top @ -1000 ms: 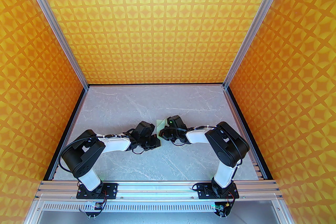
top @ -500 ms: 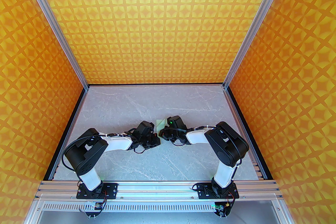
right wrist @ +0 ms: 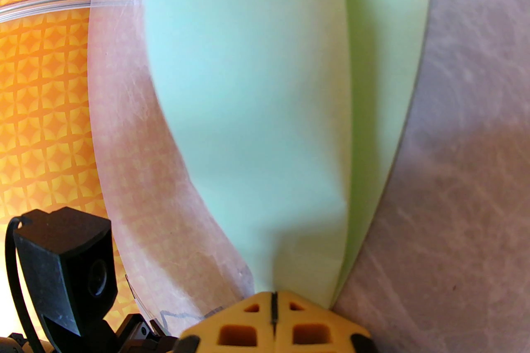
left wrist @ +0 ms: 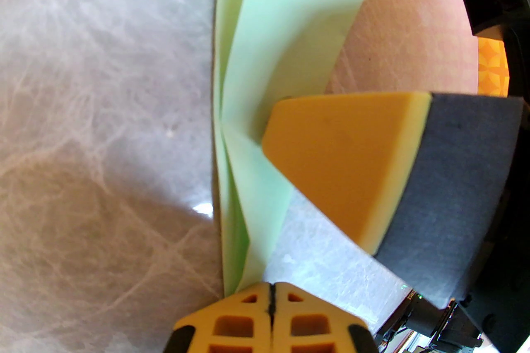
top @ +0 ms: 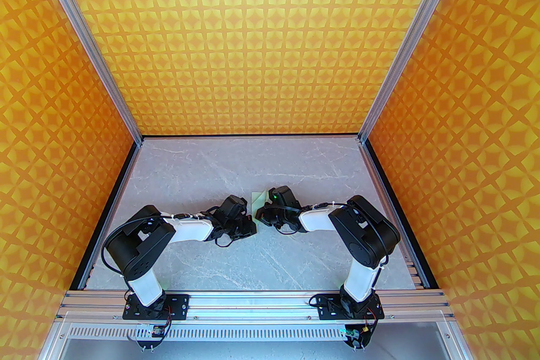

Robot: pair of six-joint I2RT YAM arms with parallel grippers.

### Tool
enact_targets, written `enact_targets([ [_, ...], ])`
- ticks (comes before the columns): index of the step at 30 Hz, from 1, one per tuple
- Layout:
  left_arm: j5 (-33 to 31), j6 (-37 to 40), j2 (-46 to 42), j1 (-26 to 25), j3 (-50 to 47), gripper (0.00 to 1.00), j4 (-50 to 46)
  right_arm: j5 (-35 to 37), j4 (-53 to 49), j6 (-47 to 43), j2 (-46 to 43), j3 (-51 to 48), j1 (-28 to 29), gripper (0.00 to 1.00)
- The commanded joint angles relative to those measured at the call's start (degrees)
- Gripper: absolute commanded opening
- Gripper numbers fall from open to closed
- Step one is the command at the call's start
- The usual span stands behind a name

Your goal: Fold a paper plane with a square sheet of paper (fold left side to right side)

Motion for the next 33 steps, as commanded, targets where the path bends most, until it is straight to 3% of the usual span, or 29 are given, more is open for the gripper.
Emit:
enact_targets([
  [1,-1.24,0.97,2.2,0.38,-0.6,0.0,-1.12,-2.15,-1.73,-1.34,-0.44,-0.16,-0.06,0.0],
  [6,-0.55,0.23,2.93,0.38,-1.46,0.0,-0.19,-2.44,-2.54,-2.31,-2.22,0.5,0.29,0.0],
  [17,0.39,-0.17,4.29,0.38,-4.23,0.0,-0.6,-0.76,-4.71,-2.89,3.07,0.79,-0.22,0.0],
  [33,1.06,0.18,5.14,-0.36,-7.2,0.0,-1.54,0.16,-13.04,-8.21,5.32,8.35,-6.09,0.0],
])
